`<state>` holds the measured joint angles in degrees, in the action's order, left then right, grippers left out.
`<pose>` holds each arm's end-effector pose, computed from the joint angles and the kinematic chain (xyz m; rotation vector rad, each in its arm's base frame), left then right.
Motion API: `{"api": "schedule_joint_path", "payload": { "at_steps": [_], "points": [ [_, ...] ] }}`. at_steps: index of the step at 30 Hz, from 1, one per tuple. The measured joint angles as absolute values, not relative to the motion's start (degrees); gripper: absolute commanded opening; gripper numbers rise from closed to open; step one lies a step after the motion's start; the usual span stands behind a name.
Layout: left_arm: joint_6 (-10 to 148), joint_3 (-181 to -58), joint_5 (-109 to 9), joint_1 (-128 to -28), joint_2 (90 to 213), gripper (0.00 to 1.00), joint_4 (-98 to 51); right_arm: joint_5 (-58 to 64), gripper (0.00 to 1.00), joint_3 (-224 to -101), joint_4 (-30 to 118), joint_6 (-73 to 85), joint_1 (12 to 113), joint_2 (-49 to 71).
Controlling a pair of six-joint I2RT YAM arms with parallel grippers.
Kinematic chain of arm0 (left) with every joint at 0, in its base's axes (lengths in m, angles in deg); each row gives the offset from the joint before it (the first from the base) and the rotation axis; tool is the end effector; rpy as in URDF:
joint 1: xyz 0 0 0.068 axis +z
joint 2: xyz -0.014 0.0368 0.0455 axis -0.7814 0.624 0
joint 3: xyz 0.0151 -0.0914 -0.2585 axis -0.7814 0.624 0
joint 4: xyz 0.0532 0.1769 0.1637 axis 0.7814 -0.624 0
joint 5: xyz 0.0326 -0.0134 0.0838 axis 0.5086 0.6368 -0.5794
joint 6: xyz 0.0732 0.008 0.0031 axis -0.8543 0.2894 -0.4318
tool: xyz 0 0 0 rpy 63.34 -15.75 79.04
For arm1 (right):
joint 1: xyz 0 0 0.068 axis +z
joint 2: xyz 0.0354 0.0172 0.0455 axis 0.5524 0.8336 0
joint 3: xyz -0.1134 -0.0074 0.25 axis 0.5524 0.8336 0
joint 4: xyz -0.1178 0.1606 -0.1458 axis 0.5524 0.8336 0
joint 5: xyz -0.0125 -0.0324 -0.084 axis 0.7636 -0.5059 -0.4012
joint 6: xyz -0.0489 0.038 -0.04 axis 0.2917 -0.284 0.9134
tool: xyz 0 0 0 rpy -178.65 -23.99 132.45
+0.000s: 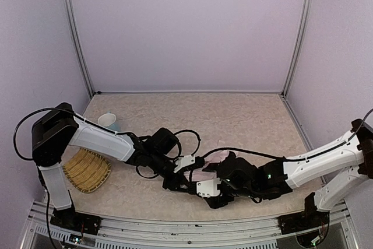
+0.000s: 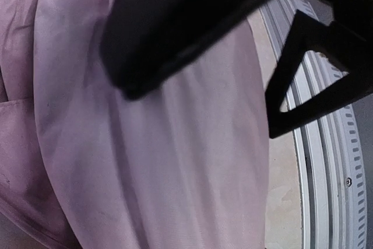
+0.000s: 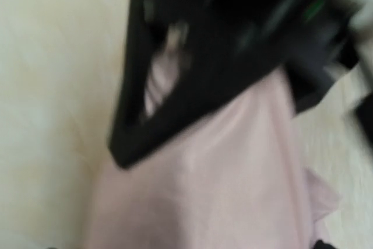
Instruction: Put away the umbrella
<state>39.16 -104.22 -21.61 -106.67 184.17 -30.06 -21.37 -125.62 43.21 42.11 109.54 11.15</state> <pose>0.1761 -0.3182 0.1248 1.7517 1.9022 -1.0560 0.0871 0.2750 0.1770 -1.7118 1.4950 0.0849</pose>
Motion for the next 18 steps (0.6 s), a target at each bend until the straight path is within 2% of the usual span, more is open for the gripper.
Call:
{"api": "schedule_joint_path", "payload": {
  "at_steps": [4,5,7,9,12,14,18],
  "points": [
    [38.9,-104.2,-20.7,-106.5,184.2,0.18,-31.0,-27.9,0.88,-127.2,43.2,44.1,109.5,18.3],
    [38.8,-104.3,-20.6,-106.5,184.3,0.18,-31.1,-29.2,0.83,-127.5,43.1,44.3,109.6,19.2],
    [38.3,-104.7,-20.4,-106.4,184.6,0.20,-31.7,-31.3,0.68,-128.3,43.2,44.2,109.8,20.6],
    [37.7,-105.2,-20.3,-106.3,184.9,0.32,-32.5,-32.3,0.51,-129.2,43.8,43.6,109.8,21.8],
    [36.6,-105.3,-20.4,-106.1,185.1,0.56,-33.8,-33.2,0.37,-130.6,44.9,41.7,110.0,23.4],
    [36.9,-104.6,-20.6,-106.1,184.9,0.66,-33.8,-32.8,0.31,-131.1,45.1,41.0,110.1,24.2],
    [41.2,-97.2,-22.1,-105.0,179.1,0.79,-27.8,-32.0,0.29,-131.3,45.7,38.6,110.2,24.7]
  ]
}}
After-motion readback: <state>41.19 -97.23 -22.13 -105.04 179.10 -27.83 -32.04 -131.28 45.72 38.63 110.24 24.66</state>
